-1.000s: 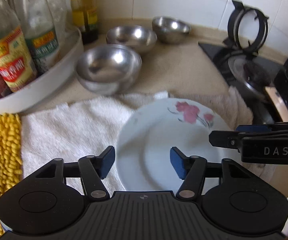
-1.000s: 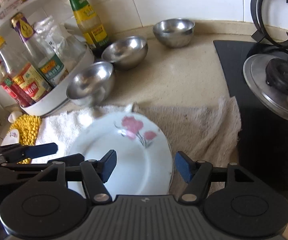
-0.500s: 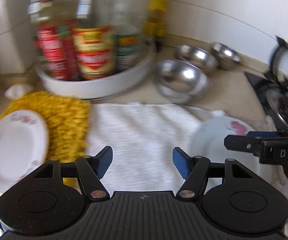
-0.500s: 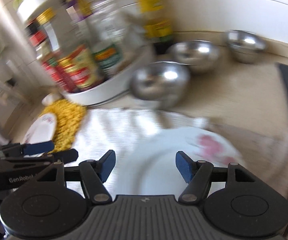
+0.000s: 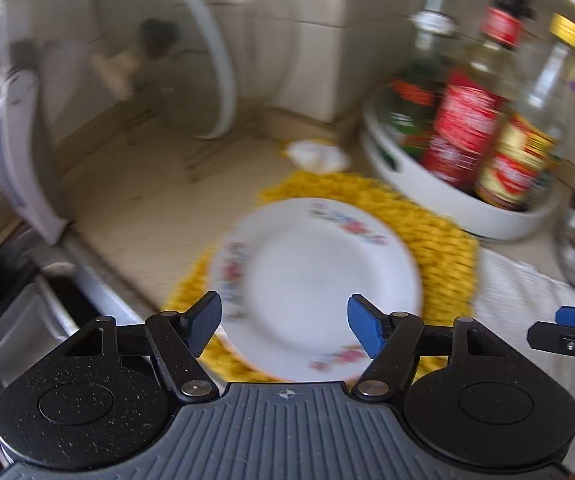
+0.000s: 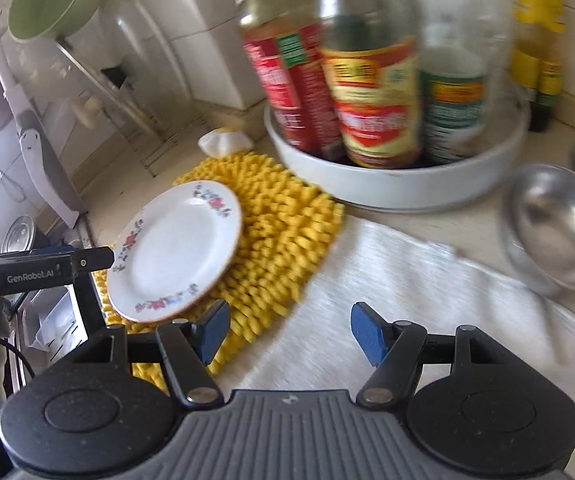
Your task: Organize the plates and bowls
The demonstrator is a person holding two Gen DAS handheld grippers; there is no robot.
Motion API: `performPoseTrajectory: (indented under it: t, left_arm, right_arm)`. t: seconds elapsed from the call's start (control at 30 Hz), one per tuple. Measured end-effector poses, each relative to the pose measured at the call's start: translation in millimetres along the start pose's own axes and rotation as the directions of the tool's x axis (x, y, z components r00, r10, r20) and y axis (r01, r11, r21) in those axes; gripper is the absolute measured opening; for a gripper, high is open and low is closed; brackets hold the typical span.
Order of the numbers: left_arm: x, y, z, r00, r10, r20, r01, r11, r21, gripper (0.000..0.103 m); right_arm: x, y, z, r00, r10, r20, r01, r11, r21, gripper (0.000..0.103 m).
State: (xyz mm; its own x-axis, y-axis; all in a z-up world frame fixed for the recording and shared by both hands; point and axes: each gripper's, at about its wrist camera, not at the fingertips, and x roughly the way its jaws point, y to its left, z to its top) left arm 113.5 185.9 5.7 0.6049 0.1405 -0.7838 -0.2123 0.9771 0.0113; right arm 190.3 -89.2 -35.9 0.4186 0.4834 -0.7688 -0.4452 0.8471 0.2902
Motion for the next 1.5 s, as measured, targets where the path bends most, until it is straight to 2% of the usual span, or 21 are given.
performPoseTrajectory:
  t: [0.23, 0.43, 0.6, 0.8, 0.93, 1.07, 1.2, 1.27, 1.4, 1.5]
  left_arm:
    - [35.3, 26.1, 11.6, 0.999, 0.007, -0.054, -0.007, 1.0, -0.001, 0.074]
    - [68.4, 28.7, 17.5, 0.99, -0.077, -0.119, 0.083, 0.996, 0.043, 0.07]
    - [86.1, 36.3, 21.6, 0.978, -0.141, -0.151, 0.147, 0.989, 0.03, 0.069]
    - [97.7, 34.1, 26.2, 0.972, -0.18, -0.149, 0.189, 0.981, 0.043, 0.079]
    - [90.2, 28.6, 25.7, 0.973, -0.17, -0.153, 0.178, 0.983, 0.041, 0.077]
    - [73.9, 14.6, 16.9, 0.969, -0.192, -0.156, 0.205, 0.977, 0.065, 0.077]
    - [74.2, 2.7, 7.6, 0.945, -0.26, -0.2, 0.277, 0.959, 0.061, 0.075]
    - [76.9, -1.3, 6.0, 0.95, -0.243, -0.197, 0.262, 0.962, 0.08, 0.074]
    - [78.8, 0.2, 7.4, 0.955, -0.225, -0.193, 0.246, 0.964, 0.095, 0.075]
    - [77.7, -6.7, 5.9, 0.958, -0.217, -0.189, 0.241, 0.964, 0.114, 0.078]
  right_arm:
    - [49.9, 22.8, 21.3, 0.995, 0.057, -0.088, -0.056, 0.998, 0.014, 0.079]
    - [84.3, 38.2, 29.8, 0.986, 0.091, -0.14, -0.087, 0.996, 0.034, 0.079]
    - [99.8, 43.4, 39.2, 0.98, 0.126, -0.153, -0.12, 0.991, 0.051, 0.081]
    - [110.2, 43.3, 47.2, 0.971, 0.191, -0.147, -0.18, 0.98, 0.082, 0.083]
    - [98.9, 45.7, 42.9, 0.975, 0.166, -0.148, -0.156, 0.985, 0.077, 0.083]
    - [80.5, 39.2, 34.9, 0.974, 0.148, -0.169, -0.136, 0.987, 0.082, 0.083]
    - [73.6, 19.9, 26.7, 0.975, 0.125, -0.183, -0.104, 0.988, 0.117, 0.083]
    - [73.2, 15.4, 23.5, 0.975, 0.112, -0.191, -0.088, 0.988, 0.13, 0.083]
    - [73.9, 19.0, 19.0, 0.975, 0.14, -0.171, -0.12, 0.985, 0.122, 0.079]
    - [78.5, 30.9, 15.8, 0.984, 0.093, -0.149, -0.085, 0.994, 0.062, 0.078]
